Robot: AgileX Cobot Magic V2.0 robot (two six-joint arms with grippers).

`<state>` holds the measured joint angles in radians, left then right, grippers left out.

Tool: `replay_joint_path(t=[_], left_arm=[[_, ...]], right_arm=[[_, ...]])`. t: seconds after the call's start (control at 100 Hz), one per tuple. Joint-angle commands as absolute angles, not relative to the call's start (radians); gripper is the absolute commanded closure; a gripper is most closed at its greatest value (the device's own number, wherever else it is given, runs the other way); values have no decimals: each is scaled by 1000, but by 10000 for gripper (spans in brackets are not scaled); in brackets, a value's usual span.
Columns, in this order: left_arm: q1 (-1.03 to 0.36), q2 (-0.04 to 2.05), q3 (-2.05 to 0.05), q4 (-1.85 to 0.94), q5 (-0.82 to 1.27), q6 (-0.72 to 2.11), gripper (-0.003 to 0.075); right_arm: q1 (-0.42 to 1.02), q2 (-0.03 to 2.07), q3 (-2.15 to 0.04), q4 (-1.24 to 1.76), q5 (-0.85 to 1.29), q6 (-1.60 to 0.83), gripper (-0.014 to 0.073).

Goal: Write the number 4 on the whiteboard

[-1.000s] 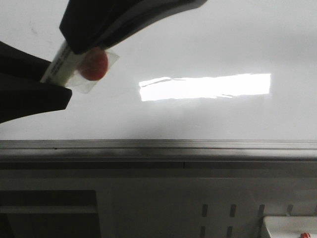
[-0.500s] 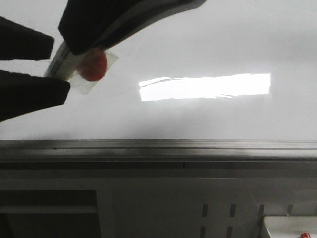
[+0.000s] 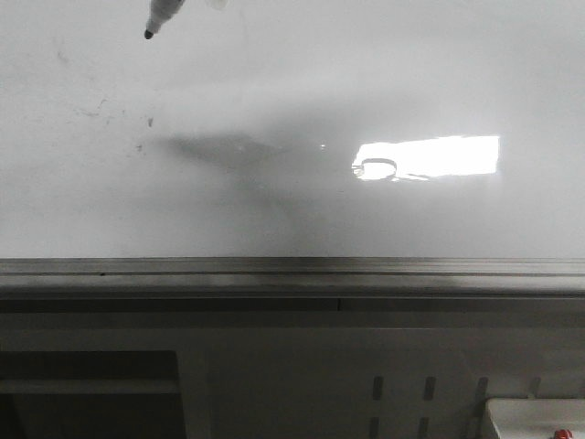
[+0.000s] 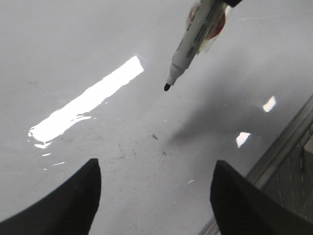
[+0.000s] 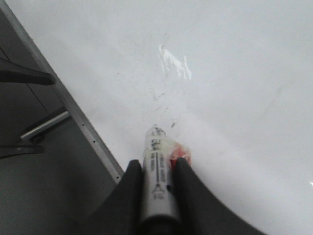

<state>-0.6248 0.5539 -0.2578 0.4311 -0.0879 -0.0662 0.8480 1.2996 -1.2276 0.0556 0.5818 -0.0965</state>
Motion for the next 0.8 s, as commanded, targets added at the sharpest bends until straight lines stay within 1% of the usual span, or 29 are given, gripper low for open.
replay_joint_path(t=[0.0, 0.29, 0.59, 0.79], left_arm=[[-625, 531, -283, 403, -115, -72, 282], [-625, 528, -283, 402, -86, -72, 282], [-625, 528, -283, 402, -86, -72, 282], [-625, 528, -283, 402, -86, -72, 282]], right_arm=[[839, 1321, -1297, 0, 552, -104, 658], [839, 1423, -1369, -77, 538, -104, 658], [838, 1488, -1374, -94, 565, -104, 658], [869, 1508, -1372, -72, 601, -104, 658]])
